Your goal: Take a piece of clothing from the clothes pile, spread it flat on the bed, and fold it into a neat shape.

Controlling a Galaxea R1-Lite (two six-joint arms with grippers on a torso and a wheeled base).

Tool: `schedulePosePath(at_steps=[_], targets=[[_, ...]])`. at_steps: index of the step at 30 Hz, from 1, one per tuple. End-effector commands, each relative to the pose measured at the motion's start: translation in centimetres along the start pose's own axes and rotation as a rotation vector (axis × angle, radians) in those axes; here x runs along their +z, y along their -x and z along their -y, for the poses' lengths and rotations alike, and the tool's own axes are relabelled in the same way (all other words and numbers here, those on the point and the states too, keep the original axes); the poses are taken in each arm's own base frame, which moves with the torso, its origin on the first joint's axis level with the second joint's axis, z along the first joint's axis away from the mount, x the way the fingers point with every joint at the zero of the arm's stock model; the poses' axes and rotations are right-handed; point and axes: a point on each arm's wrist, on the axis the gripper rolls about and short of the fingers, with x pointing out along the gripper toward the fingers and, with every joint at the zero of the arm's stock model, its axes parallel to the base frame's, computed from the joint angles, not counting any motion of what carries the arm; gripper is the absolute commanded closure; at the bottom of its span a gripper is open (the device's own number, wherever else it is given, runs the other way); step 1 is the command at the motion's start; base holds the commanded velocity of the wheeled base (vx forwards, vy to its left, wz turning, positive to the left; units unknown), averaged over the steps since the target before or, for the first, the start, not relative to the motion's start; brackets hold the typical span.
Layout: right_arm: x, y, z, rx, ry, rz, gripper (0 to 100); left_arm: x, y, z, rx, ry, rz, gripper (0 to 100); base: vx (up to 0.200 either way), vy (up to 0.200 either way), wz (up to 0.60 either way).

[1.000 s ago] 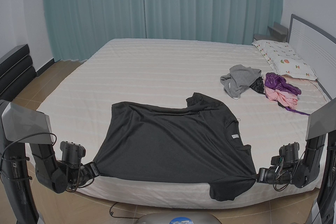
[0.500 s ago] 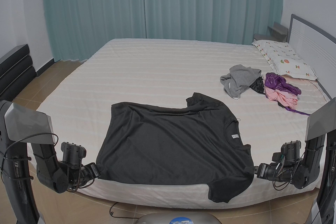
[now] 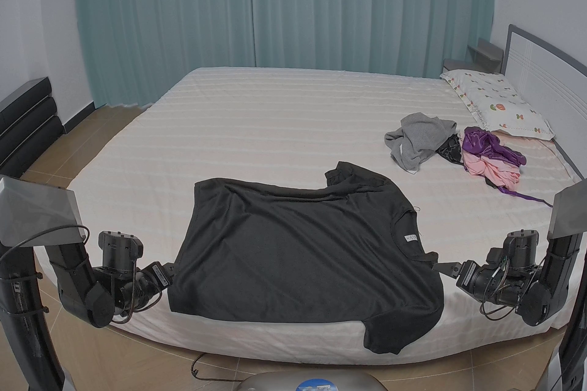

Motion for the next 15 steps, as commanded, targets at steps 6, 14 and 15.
schedulePosePath(at_steps=[6, 14, 15], targets=[[0.35, 0.39, -0.39, 0.015, 0.005, 0.019, 0, 1.24, 0.2, 0.28, -0.043, 0.073, 0.049, 0, 0.0, 0.033, 0.0], [0.36, 0.4, -0.4, 0.016, 0.005, 0.02, 0, 1.57, 0.08, -0.03, -0.072, 0.11, 0.025, 0, 0.0, 0.2, 0.0], [0.36, 0.4, -0.4, 0.014, 0.004, 0.021, 0, 1.57, 0.08, -0.03, -0.073, 0.11, 0.024, 0, 0.0, 0.0, 0.0]])
